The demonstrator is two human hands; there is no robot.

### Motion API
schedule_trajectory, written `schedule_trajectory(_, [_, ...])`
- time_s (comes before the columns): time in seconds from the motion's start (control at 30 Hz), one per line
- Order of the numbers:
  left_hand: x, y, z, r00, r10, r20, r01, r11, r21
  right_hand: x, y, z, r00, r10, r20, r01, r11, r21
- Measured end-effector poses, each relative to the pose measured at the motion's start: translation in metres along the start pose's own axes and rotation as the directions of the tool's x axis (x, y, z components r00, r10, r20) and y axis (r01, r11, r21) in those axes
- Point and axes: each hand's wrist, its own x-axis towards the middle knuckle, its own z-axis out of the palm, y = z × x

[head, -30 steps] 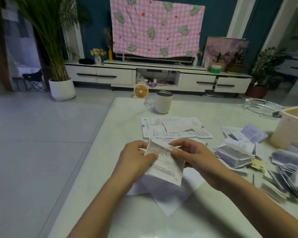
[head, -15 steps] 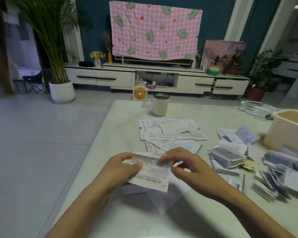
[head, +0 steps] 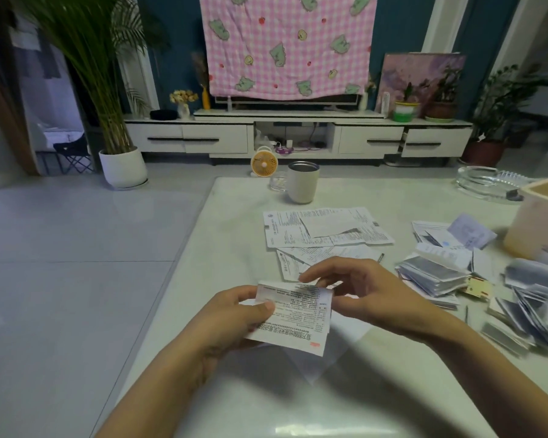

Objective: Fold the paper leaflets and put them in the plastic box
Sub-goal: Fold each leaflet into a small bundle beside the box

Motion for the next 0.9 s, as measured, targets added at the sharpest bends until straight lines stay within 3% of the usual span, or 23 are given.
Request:
schedule_trajectory(0.13, [0.003,-0.005,0.006,1.000,-0.019,0.023,0.019,0.999,0.029,0.000,0.003,0.002,1.000,-0.021,0.004,0.021,0.991,-0.130])
schedule_trajectory(0.27, [0.003,-0.004,0.013,1.000,-0.006,0.026,0.005,1.000,0.022,-0.003,0.006,0.003,1.000,-0.026,0.009,0.027,0.991,-0.130])
schedule_trajectory(0.37, [0.005,0.001,0.016,0.999,-0.031,-0.037,0.027,0.994,-0.103,-0.001,0.013,0.005,0.991,-0.001,-0.137,-0.004,0.999,-0.034])
schedule_trajectory(0.47, [0.011,0.003,0.017,0.997,-0.038,-0.071,0.022,0.976,-0.218,0.000,0.019,0.008,0.923,0.155,-0.353,-0.071,0.968,0.241])
schedule_trajectory(0.53, [0.012,0.003,0.020,0.992,0.056,-0.112,-0.078,0.977,-0.197,0.001,0.022,0.012,0.884,0.262,-0.387,-0.096,0.912,0.398])
schedule_trajectory(0.63, [0.007,0.002,0.029,0.943,0.266,-0.200,-0.282,0.958,-0.057,0.001,0.019,0.021,0.857,0.324,-0.401,-0.092,0.862,0.499])
schedule_trajectory(0.77, [0.006,-0.003,0.037,0.871,0.458,-0.179,-0.444,0.889,0.111,0.000,0.025,0.027,0.792,0.365,-0.488,-0.150,0.893,0.424])
schedule_trajectory(0.9, [0.006,-0.002,0.037,0.838,0.527,-0.138,-0.497,0.843,0.204,-0.005,0.025,0.025,0.845,0.246,-0.475,-0.065,0.929,0.364])
